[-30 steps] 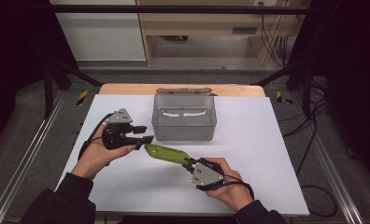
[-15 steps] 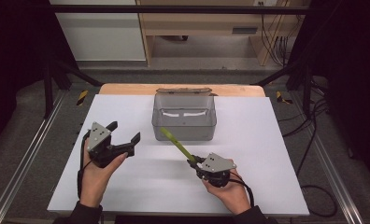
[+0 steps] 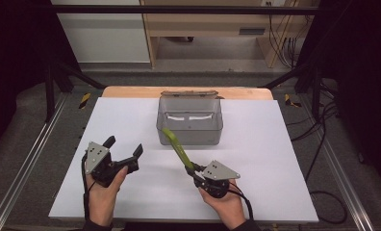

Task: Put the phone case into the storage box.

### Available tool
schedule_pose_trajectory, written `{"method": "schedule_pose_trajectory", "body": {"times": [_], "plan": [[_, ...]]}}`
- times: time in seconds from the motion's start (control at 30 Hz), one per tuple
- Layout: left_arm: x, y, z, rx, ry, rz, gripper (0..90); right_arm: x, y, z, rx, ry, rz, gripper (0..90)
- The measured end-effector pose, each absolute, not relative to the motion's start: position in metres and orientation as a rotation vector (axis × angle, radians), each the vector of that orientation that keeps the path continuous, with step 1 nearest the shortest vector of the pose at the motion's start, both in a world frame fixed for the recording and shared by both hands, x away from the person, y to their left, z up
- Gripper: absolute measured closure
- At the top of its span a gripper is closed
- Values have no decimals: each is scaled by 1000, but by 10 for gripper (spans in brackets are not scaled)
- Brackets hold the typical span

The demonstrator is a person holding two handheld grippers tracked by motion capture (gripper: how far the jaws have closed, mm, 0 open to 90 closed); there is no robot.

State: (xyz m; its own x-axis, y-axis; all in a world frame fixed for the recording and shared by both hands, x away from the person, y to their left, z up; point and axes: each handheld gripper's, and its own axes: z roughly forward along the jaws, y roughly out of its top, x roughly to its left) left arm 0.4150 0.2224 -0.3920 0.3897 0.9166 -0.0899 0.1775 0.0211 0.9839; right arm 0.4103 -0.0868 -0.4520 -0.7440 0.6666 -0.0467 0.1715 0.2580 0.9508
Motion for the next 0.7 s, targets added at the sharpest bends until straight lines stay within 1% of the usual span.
{"method": "schedule_pose_trajectory", "body": {"times": [0.2,0.4,0.7], "plan": [[411,212,-392,1459,1033,761,32,407,-75,-450,809,2073,1469,778],[408,207,-389,1484,1023,788,32,405,-58,-440,846,2032,1477,778],[406,207,-383,1471,1019,768,30,408,-36,-436,911,1983,1416,778]]}}
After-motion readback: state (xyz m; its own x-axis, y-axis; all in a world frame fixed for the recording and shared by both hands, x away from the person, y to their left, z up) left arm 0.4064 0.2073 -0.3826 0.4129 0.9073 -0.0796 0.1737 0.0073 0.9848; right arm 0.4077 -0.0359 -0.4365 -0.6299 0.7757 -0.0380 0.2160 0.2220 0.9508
